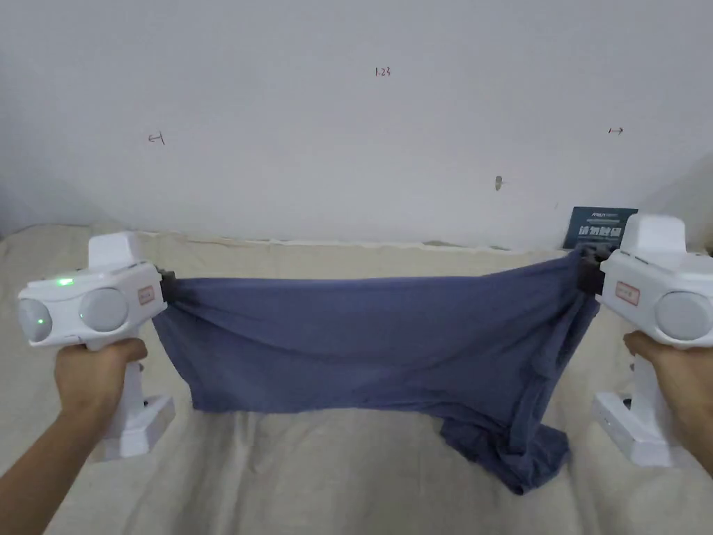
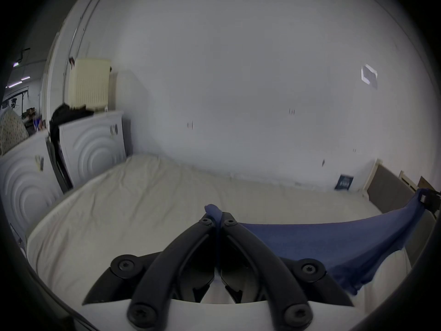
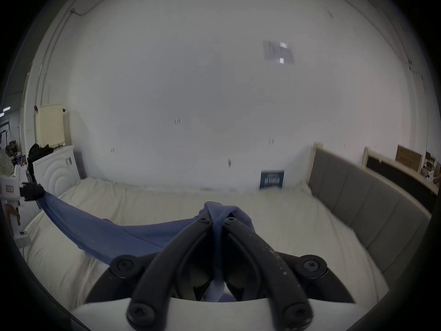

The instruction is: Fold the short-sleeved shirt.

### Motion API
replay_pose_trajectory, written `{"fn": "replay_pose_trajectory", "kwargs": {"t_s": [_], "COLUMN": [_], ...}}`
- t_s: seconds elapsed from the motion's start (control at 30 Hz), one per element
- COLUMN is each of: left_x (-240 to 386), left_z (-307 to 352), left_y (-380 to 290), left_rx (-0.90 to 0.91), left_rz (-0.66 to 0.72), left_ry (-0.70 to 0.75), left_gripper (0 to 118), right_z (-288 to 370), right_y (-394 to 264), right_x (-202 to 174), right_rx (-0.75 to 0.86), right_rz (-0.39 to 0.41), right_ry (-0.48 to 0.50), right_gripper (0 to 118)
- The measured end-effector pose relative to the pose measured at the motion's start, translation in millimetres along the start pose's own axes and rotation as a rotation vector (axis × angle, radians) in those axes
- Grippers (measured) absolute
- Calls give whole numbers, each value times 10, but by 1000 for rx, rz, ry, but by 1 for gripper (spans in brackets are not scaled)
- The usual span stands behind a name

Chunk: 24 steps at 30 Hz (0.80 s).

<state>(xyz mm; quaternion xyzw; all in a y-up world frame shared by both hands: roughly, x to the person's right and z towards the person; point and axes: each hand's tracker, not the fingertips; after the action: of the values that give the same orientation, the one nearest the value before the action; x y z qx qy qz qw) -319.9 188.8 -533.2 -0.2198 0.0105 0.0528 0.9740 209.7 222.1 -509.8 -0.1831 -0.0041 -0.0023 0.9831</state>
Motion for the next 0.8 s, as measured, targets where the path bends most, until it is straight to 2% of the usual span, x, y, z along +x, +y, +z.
{"fn": "replay_pose_trajectory", "kwargs": {"t_s": [0.2, 0.3, 0.43, 0.8], "left_x": [-128, -241, -403, -649], "left_z": [124, 312, 672, 1880], "left_y": [-1078, -1535, -2069, -3007], "left_rx": [-167, -240, -311, -430], "left_rz": [-12, -9, 2, 20], "left_ry": [10, 22, 38, 90], "left_gripper": [3, 3, 3, 3], "right_z": [62, 306, 729, 2061], "right_y": [-976, -1414, -1960, -3150], "right_x": [82, 81, 111, 183], "right_rx": [-186, -249, -331, -495], "right_rz": [-60, -63, -108, -69], "right_ry": [26, 35, 48, 50], "right_gripper": [6, 6, 6, 6]}}
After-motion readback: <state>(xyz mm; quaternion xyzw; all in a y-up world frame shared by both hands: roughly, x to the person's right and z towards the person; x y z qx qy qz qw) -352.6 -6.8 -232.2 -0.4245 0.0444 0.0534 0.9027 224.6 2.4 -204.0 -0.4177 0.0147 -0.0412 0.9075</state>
